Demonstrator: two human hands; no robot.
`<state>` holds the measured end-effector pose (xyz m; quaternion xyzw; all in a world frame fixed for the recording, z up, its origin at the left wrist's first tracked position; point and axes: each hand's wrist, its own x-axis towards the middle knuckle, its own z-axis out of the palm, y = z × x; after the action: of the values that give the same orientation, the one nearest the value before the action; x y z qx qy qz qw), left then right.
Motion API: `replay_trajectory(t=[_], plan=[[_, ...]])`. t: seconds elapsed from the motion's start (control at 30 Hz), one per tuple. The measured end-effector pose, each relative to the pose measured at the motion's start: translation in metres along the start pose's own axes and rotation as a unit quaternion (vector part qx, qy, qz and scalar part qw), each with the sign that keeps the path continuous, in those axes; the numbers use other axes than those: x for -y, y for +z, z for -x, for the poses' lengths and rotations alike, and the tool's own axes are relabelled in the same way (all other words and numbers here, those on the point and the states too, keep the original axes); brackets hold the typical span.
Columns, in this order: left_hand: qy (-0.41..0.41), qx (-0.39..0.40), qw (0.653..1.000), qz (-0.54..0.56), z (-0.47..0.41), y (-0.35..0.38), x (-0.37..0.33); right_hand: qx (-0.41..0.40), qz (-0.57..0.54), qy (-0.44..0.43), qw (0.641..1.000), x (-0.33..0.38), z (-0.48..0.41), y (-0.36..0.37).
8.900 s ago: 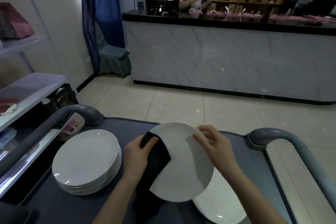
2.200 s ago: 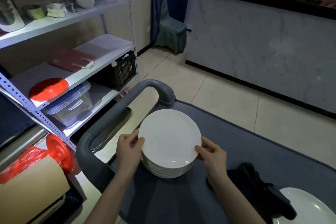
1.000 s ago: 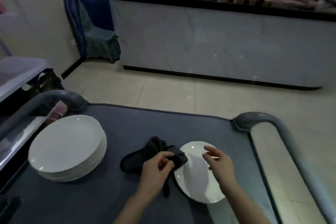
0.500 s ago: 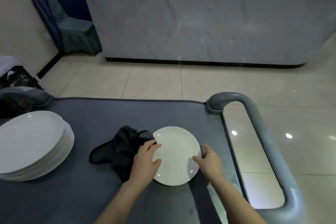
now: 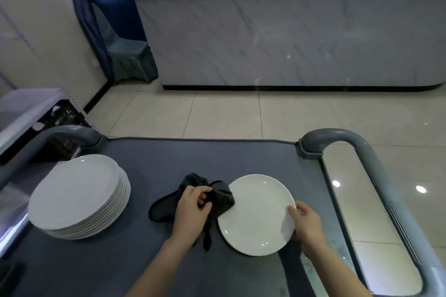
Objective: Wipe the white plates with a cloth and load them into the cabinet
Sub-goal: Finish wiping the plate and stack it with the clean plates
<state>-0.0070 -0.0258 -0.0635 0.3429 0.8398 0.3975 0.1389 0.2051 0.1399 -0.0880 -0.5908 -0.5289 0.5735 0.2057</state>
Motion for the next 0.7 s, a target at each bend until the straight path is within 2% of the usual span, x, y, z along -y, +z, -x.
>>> replay_trajectory(t=[0.13,0.23,0.47,0.53,0.7], plan=[[0.003,0.079,0.992,-0.096,-0.018,-0.001,0.007,-0.033,-0.009,-0.021,0.999,0.001,0.002,-0.022],[0.007,0.115,0.986,-0.118,-0.028,0.004,0.008,-0.061,-0.015,-0.022,0.998,0.002,0.005,-0.042],[0.047,0.057,0.997,-0.035,-0.046,0.001,0.0,-0.105,-0.014,-0.075,0.992,0.02,0.019,-0.056],[0.04,0.04,0.998,0.01,-0.051,-0.007,-0.007,-0.101,-0.014,-0.085,0.991,0.03,0.023,-0.047],[0.098,-0.023,0.991,0.086,-0.063,-0.047,-0.027,-0.08,-0.034,-0.088,0.992,0.053,0.027,-0.015]])
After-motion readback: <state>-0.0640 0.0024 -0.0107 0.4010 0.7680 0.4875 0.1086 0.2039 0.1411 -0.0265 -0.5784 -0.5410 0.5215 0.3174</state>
